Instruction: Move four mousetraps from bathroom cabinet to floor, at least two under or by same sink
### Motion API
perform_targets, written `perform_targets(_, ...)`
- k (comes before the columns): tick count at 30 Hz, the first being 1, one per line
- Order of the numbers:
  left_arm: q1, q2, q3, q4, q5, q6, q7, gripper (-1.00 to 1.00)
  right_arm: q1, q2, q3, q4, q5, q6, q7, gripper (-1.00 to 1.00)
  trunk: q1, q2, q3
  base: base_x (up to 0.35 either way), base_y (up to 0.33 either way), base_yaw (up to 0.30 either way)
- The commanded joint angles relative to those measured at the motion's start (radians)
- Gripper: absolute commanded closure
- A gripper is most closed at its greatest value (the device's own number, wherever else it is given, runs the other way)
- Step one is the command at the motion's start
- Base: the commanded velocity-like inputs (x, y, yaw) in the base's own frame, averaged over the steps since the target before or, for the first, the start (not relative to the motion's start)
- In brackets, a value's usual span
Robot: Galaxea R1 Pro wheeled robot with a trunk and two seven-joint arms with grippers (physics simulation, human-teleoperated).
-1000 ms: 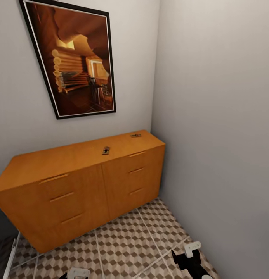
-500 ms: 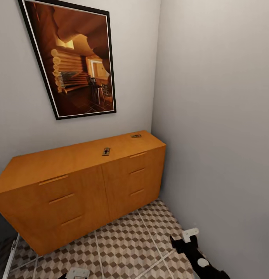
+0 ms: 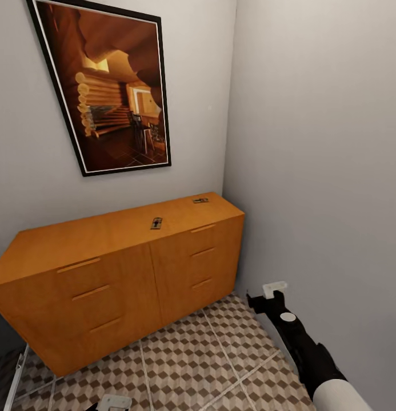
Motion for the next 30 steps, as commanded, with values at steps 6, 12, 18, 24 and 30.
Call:
perform_targets(6, -0.001, -0.001, -0.008, 0.003, 0.005, -0.005, 0.002, -1.00, -0.001, 0.000, 0.002, -0.269, 0.010, 0.256, 0.001, -1.00, 0.000, -0.001, -0.001, 0.000, 0.000, 0.000)
perform_targets(12, -0.001, -0.001, -0.008, 0.003, 0.006, -0.005, 0.002, -1.00, -0.039, 0.003, 0.002, -0.348, 0.010, 0.380, 0.001, -1.00, 0.000, -0.001, -0.001, 0.000, 0.000, 0.000)
perform_targets(18, -0.001, 0.000, -0.009, 0.004, 0.006, 0.078, 0.002, -1.00, -0.126, 0.012, 0.002, -0.356, 0.009, 0.450, 0.002, -1.00, 0.000, -0.001, -0.001, 0.000, 0.000, 0.000)
perform_targets(24, 0.000, 0.036, -0.008, 0.005, 0.006, 0.275, -0.003, -1.00, -0.246, 0.047, 0.003, -0.335, 0.009, 0.485, 0.003, -1.00, 0.000, -0.001, -0.001, 0.000, 0.000, 0.000)
perform_targets(30, 0.044, 0.059, -0.008, 0.006, 0.006, 0.300, -0.003, -1.00, -0.349, 0.088, 0.004, -0.259, 0.009, 0.495, 0.004, -1.00, 0.000, -0.001, -0.001, 0.000, 0.000, 0.000)
